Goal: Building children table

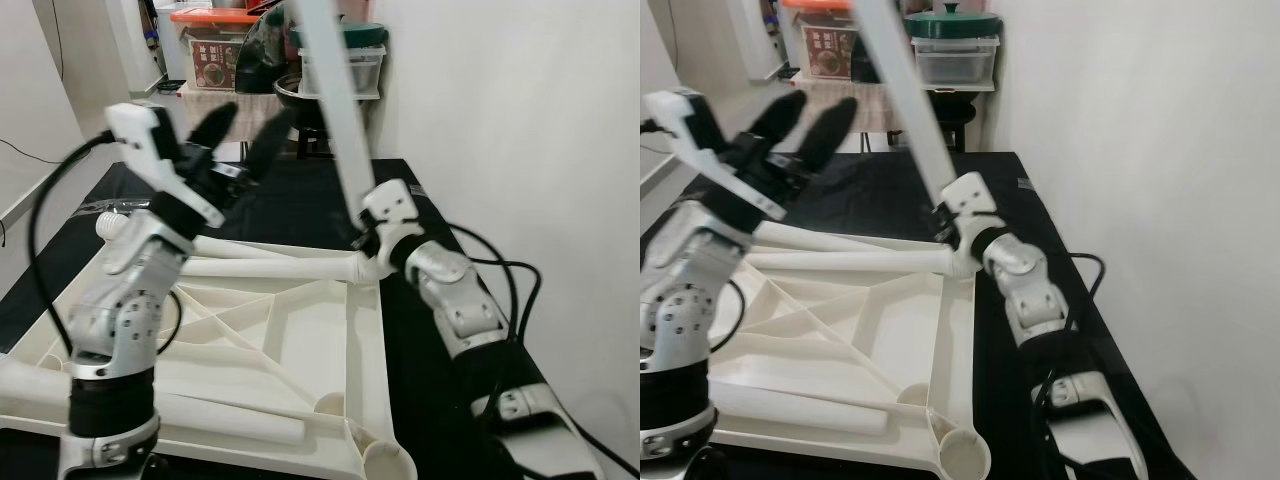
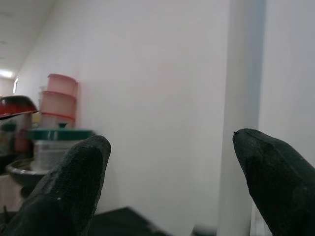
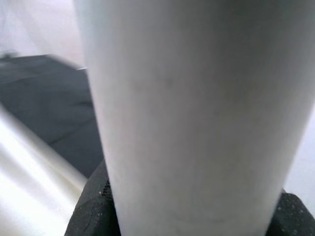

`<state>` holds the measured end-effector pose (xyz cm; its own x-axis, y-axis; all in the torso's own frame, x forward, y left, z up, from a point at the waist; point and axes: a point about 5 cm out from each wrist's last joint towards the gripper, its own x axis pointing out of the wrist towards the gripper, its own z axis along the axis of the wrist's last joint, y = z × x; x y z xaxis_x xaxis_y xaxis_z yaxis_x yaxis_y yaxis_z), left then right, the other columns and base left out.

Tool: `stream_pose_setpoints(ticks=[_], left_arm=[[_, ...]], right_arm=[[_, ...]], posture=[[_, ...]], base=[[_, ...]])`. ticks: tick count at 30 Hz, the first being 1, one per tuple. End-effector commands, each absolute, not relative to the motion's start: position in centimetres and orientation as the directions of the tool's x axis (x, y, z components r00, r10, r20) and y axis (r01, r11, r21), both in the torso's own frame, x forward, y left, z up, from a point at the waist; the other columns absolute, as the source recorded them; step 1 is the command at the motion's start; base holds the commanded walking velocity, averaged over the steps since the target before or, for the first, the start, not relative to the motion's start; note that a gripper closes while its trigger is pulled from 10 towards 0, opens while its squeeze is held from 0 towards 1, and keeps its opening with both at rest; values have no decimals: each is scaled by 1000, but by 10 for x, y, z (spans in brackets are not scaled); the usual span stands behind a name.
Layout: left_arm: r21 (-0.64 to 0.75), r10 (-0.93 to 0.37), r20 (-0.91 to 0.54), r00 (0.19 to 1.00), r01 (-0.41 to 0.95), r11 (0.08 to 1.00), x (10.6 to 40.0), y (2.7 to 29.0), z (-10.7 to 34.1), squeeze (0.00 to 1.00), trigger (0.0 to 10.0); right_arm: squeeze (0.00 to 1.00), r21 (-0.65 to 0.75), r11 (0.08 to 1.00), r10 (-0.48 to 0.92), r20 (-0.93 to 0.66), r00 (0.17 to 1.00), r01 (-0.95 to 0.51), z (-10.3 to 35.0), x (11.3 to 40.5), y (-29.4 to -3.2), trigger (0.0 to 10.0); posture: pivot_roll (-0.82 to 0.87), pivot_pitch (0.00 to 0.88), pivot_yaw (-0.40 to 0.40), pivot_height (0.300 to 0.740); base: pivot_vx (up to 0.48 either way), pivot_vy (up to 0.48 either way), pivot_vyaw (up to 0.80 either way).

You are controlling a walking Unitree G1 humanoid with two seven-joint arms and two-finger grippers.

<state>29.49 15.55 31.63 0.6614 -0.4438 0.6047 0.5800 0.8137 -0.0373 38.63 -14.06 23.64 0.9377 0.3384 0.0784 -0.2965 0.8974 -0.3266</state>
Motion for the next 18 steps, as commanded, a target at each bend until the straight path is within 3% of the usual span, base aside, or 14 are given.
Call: stream_pose_setpoints(ticks=[1, 2, 5, 7, 10, 12, 13, 14, 15, 16, 17, 18], left_arm=[[-19, -437, 582, 686, 549, 836, 296, 158, 312, 1000, 10000], [39, -445, 530, 722, 504, 863, 298, 156, 301, 1000, 10000], [166, -474, 416, 776, 448, 878, 301, 145, 276, 1000, 10000], [229, -518, 312, 796, 466, 855, 299, 128, 248, 1000, 10000], [238, -539, 283, 793, 486, 841, 296, 121, 239, 1000, 10000], [240, -587, 227, 777, 540, 807, 289, 104, 220, 1000, 10000], [240, -587, 227, 777, 540, 807, 289, 104, 220, 1000, 10000], [230, -601, 214, 770, 558, 797, 286, 98, 214, 812, 10000], [220, -615, 205, 761, 577, 787, 283, 92, 210, 200, 10000], [212, -623, 204, 755, 588, 781, 281, 88, 208, 86, 10000], [209, -628, 204, 751, 593, 778, 280, 87, 207, 86, 10000], [208, -630, 206, 749, 596, 776, 279, 85, 207, 0, 10000]], right_arm=[[0, -286, 939, 219, 65, 974, -192, 240, 392, -155, 0], [0, -244, 962, 139, 59, 989, -120, 243, 395, -165, 0], [0, -150, 982, 123, 50, 991, -115, 249, 395, -166, 0], [0, -68, 958, 286, 142, 948, -279, 262, 390, -140, 0], [0, -52, 937, 350, 191, 917, -347, 268, 387, -131, 0], [0, -2, 862, 487, 280, 828, -506, 276, 376, -112, 0], [0, -2, 862, 487, 280, 828, -506, 276, 376, -112, 0], [0, 16, 825, 533, 312, 787, -565, 279, 371, -107, 0], [0, 25, 778, 584, 342, 736, -628, 281, 365, -101, 0], [0, 34, 747, 610, 361, 705, -664, 283, 361, -97, 0], [0, 38, 734, 621, 369, 692, -679, 285, 359, -95, 0], [0, 42, 715, 636, 376, 674, -698, 285, 357, -92, 0]], posture=[[-8, 0, -20, 740], [-7, 0, -22, 740], [-8, 0, -22, 740], [-14, 0, -20, 740], [-14, 0, -20, 740], [-11, 0, -23, 740], [-11, 0, -23, 740], [-11, 0, -23, 740], [-10, 0, -23, 740], [-10, 0, -23, 740], [-10, 0, -23, 740], [-11, 0, -24, 740]], base=[[0, 0, 0], [0, 0, 0], [0, 0, 0], [0, 0, 0], [0, 0, 0], [0, 0, 0], [0, 0, 0], [0, 0, 0], [0, 0, 0], [0, 0, 0], [0, 0, 0], [0, 0, 0]])
